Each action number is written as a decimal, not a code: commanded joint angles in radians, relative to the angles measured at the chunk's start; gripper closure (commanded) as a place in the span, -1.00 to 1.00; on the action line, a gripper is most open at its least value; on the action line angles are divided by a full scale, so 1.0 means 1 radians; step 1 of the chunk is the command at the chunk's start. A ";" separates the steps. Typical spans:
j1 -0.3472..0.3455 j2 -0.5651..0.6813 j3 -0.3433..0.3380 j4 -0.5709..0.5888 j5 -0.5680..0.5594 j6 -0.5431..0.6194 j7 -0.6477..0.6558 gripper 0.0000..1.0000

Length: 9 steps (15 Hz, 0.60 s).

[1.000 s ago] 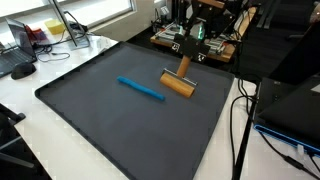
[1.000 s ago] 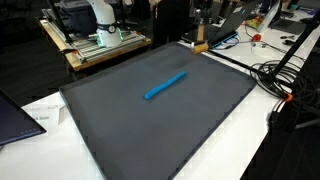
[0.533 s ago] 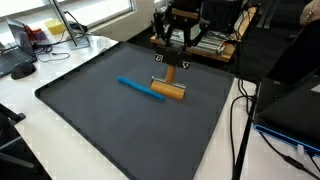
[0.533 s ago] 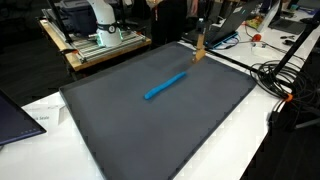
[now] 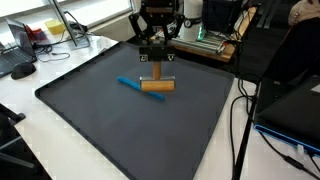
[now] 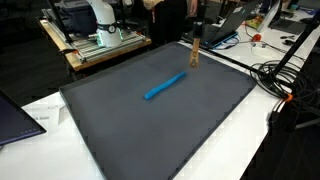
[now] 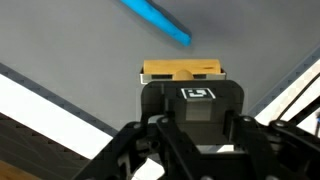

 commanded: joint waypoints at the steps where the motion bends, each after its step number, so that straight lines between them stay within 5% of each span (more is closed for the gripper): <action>1: -0.086 -0.064 0.039 -0.008 0.047 -0.086 -0.270 0.57; 8: -0.174 -0.136 0.026 -0.058 0.100 -0.084 -0.777 0.57; 9: -0.061 -0.092 -0.070 -0.019 0.051 -0.100 -0.653 0.07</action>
